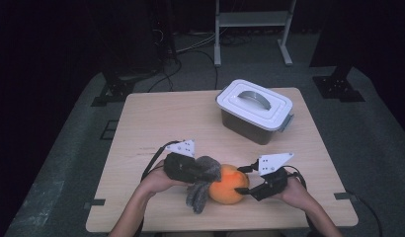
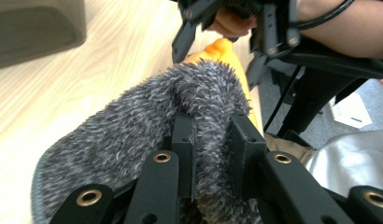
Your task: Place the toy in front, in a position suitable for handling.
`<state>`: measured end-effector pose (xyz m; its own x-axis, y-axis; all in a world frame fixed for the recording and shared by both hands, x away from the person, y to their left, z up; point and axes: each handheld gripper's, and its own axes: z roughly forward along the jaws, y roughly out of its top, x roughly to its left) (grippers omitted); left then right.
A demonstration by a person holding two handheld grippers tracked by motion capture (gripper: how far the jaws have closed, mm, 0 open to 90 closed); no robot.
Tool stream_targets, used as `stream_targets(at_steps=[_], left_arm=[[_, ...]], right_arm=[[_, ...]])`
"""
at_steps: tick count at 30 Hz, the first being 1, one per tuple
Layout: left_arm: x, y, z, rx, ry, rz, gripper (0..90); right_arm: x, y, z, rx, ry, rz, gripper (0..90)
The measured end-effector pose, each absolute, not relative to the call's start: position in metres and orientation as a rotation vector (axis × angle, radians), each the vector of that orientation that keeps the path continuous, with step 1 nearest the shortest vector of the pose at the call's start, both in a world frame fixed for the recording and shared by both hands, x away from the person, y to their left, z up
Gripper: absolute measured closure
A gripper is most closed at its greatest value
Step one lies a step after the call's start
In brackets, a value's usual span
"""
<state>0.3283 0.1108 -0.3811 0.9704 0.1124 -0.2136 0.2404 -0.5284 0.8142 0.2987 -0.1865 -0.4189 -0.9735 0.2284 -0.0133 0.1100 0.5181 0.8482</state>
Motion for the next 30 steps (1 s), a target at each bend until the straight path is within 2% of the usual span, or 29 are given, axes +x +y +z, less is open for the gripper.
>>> stream_targets(at_steps=[2, 6, 13, 23, 30], left_arm=[[0.327, 0.106, -0.378, 2.137, 0.233, -0.159, 74.2], [0.325, 0.09, -0.367, 2.167, 0.184, -0.137, 74.2], [0.323, 0.065, -0.358, 2.191, 0.125, -0.129, 74.2], [0.334, 0.091, -0.374, 2.103, 0.229, -0.167, 74.0], [0.331, 0.076, -0.365, 2.096, 0.18, -0.128, 74.1]], right_arm=[[0.297, -0.184, -0.418, 0.234, 2.615, 1.43, 44.4], [0.296, -0.177, -0.415, 0.169, 2.604, 1.399, 52.3], [0.291, -0.168, -0.414, 0.109, 2.575, 1.385, 52.9], [0.292, -0.176, -0.419, 0.121, 2.563, 1.418, 54.3], [0.291, -0.17, -0.418, 0.112, 2.55, 1.413, 54.4]])
